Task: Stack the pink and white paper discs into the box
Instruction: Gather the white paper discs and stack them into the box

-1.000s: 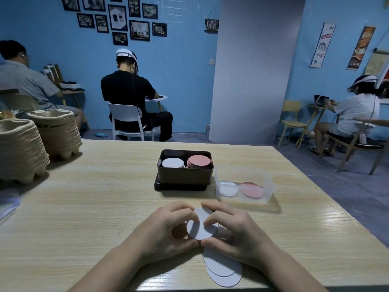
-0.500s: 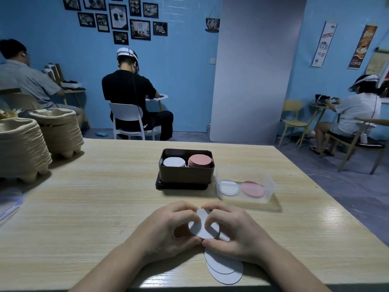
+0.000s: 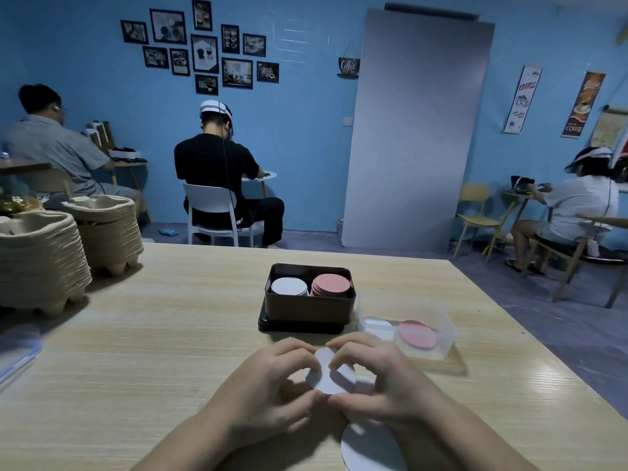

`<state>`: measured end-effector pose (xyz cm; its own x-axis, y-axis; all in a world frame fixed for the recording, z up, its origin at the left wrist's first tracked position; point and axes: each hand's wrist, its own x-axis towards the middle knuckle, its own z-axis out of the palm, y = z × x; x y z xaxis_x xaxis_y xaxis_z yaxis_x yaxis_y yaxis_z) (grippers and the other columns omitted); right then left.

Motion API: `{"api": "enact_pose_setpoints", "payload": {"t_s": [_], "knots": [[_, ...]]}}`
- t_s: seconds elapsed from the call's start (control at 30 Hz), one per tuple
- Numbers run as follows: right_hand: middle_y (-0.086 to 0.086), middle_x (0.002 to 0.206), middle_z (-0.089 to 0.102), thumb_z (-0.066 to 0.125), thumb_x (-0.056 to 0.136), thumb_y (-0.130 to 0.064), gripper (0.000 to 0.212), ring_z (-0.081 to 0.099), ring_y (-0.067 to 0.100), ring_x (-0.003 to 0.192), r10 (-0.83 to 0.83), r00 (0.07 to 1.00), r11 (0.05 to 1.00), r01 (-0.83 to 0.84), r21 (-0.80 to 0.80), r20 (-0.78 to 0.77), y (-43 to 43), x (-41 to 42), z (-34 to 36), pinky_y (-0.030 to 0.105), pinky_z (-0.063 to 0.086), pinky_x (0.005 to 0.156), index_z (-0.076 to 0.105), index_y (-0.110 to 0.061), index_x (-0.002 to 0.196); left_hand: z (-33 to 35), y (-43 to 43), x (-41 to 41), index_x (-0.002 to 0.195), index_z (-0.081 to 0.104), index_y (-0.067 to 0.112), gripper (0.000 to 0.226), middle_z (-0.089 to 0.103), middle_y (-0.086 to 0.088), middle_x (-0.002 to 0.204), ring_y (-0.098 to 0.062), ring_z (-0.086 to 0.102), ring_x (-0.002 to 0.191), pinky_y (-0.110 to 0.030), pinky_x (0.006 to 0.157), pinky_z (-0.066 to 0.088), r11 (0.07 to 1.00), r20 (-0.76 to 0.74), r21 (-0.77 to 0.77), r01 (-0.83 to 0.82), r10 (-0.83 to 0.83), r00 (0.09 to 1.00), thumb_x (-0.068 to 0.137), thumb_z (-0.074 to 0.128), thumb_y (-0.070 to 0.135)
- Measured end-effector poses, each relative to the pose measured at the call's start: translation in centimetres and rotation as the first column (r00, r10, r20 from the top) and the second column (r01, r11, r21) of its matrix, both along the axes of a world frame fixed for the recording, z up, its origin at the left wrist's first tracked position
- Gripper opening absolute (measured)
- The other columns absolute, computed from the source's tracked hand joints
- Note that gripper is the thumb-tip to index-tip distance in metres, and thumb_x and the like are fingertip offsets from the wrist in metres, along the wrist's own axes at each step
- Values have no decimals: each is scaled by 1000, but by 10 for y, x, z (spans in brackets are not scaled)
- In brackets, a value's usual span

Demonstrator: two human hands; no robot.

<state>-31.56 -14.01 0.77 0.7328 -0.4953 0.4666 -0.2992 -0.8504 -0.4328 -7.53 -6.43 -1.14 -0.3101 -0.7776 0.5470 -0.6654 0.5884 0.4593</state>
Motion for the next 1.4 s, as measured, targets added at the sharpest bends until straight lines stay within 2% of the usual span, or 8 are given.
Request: {"api": "enact_pose_setpoints", "payload": {"t_s": [0.1,0.37,0.53,0.77,0.9,1.07,1.3,1.4], "knots": [[-7,122,67,83,83,-48,29,61,2,113,30,999,1000,-30,-3,30,-12,12,10,18,48,90,68,-28,98,12,-8,13,101,66,30,15,61,22,121,0,60,115,-26,89,53,1000,17,-6,3,-3,1000,92,71,42],[-3,114,69,83,79,-39,28,62,6,112,-14,998,998,17,-56,66,-61,47,46,18,46,89,71,-19,95,25,-45,60,110,70,20,26,66,12,115,-9,64,107,-33,88,54,973,5,-137,-185,187,982,94,63,40],[-7,94,68,81,82,-39,24,60,13,89,-134,989,991,136,-20,58,-96,73,63,35,50,80,66,-25,93,13,-57,76,123,68,22,35,64,12,130,-8,57,124,-34,101,49,947,11,-175,-269,275,961,94,60,39],[-7,74,56,77,77,-48,26,50,13,71,-188,975,982,189,-6,-122,-125,107,62,42,52,70,64,-28,87,1,-54,79,134,61,31,43,50,19,149,-2,45,136,-33,106,49,953,72,-115,-282,291,954,94,58,48],[-8,80,58,73,74,-56,31,53,11,76,-197,964,980,187,-69,-177,-131,122,57,35,49,67,62,-28,80,0,-55,79,132,60,33,41,47,21,151,-1,43,137,-32,109,45,955,61,-96,-282,288,956,95,57,49],[-9,105,55,81,81,-45,23,54,8,93,-237,934,971,231,-54,-269,-135,127,59,34,52,84,68,-26,85,1,-53,75,129,62,32,41,47,20,150,1,43,136,-19,108,38,955,35,-83,-284,288,957,93,55,52],[-10,103,55,86,78,-50,24,55,12,95,-271,902,963,250,-104,-337,-136,135,61,38,54,82,71,-32,85,0,-51,73,127,62,32,41,43,21,153,0,43,137,-21,105,41,954,48,-75,-291,295,954,93,54,55],[-9,99,58,84,81,-49,22,56,11,92,-239,933,971,224,-84,-268,-134,132,61,39,53,84,71,-32,87,-2,-50,74,128,61,33,42,41,22,154,0,43,137,-22,106,42,953,61,-71,-294,298,952,93,54,55]]}}
